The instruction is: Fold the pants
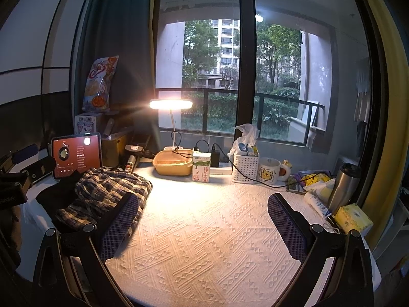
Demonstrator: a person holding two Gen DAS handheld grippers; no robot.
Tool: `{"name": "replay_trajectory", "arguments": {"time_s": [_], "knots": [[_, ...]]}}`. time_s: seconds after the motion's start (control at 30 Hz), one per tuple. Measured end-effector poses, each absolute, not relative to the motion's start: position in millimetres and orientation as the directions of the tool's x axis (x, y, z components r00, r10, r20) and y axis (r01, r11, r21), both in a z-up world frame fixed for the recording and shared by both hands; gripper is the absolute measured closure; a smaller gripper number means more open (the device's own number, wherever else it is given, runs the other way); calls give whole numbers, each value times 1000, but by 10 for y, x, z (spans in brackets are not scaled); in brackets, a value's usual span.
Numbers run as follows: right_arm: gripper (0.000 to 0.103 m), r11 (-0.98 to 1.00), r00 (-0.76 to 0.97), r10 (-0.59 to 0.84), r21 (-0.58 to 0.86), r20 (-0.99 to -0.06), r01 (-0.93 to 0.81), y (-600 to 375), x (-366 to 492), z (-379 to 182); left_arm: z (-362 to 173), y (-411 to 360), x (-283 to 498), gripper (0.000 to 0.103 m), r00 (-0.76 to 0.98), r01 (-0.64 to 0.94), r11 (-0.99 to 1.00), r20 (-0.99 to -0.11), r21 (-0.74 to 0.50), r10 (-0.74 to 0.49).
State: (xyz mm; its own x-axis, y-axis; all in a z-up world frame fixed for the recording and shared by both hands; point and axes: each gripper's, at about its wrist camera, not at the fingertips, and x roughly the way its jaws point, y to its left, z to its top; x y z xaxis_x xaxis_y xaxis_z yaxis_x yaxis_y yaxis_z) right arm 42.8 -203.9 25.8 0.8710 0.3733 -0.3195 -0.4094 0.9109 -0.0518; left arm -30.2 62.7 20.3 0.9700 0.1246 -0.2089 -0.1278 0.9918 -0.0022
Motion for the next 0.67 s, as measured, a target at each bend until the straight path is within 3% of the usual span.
{"name": "replay_trajectory", "arguments": {"time_s": [0.67], "knots": [[1,911,868,368,-59,-333,-409,-2016,438,219,170,669,-339,1,968,-136,991,-213,-5,132]]}}
